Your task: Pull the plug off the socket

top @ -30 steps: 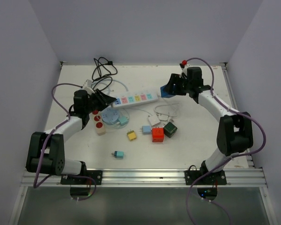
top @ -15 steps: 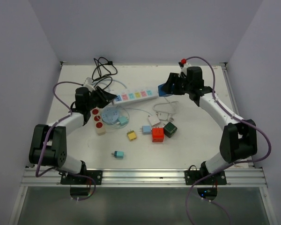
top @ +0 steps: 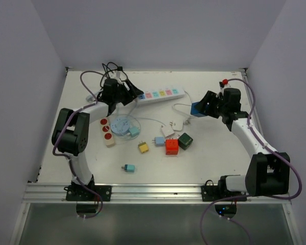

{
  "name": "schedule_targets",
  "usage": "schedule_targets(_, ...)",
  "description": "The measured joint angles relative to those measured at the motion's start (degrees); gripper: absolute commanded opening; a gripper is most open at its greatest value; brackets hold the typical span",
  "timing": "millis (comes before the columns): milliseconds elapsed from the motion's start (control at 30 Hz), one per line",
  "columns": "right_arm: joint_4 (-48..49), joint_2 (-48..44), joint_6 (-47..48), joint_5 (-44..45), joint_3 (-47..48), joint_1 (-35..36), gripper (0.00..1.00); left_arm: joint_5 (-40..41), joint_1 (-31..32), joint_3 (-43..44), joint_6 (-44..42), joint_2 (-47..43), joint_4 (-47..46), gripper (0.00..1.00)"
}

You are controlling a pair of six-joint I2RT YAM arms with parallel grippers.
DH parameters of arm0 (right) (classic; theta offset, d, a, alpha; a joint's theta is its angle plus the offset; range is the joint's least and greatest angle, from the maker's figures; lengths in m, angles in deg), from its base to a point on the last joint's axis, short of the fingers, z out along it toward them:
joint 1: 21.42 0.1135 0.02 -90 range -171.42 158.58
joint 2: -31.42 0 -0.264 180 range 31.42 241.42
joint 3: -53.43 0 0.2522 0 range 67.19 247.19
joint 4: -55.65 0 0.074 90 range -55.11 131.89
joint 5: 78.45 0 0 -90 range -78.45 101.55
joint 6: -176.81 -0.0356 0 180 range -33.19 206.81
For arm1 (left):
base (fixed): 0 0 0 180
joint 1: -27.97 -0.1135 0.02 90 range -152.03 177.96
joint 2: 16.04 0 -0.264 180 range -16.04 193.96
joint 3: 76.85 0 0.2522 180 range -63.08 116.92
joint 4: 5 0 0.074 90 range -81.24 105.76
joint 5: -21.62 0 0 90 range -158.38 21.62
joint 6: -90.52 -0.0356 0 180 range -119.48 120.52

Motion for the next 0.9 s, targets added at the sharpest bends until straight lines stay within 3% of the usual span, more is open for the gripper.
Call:
schedule_targets(133,0.3,0.0,-1.3,-0.8,-1.7,-1.7,0.06,5.1,1.9,3.8,-5.1,3.2,8.4,0.91)
schedule_targets(367,0.9,0.0,-3.0,-1.3,-3.1,-3.3,0.10,14.4,2.9,10.2,-13.2,3.2,21.9,0.97)
schedule_targets(533,1.6,-0.9,-5.3,-1.3,-5.8,-7.5,0.13,26.0,3.6,18.5,-20.4,1.0,30.3,0.98)
schedule_targets(767,5.2,0.3,-9.7,-2.1,-10.3,-12.4,0.15,27.5,4.3,12.4,-23.8,-19.0,33.4,0.98)
schedule_targets(900,10.6,4.8,-12.1,-4.5,-12.5,-12.4,0.26,26.3,4.5,7.3,-25.3,-32.7,33.4,0.99)
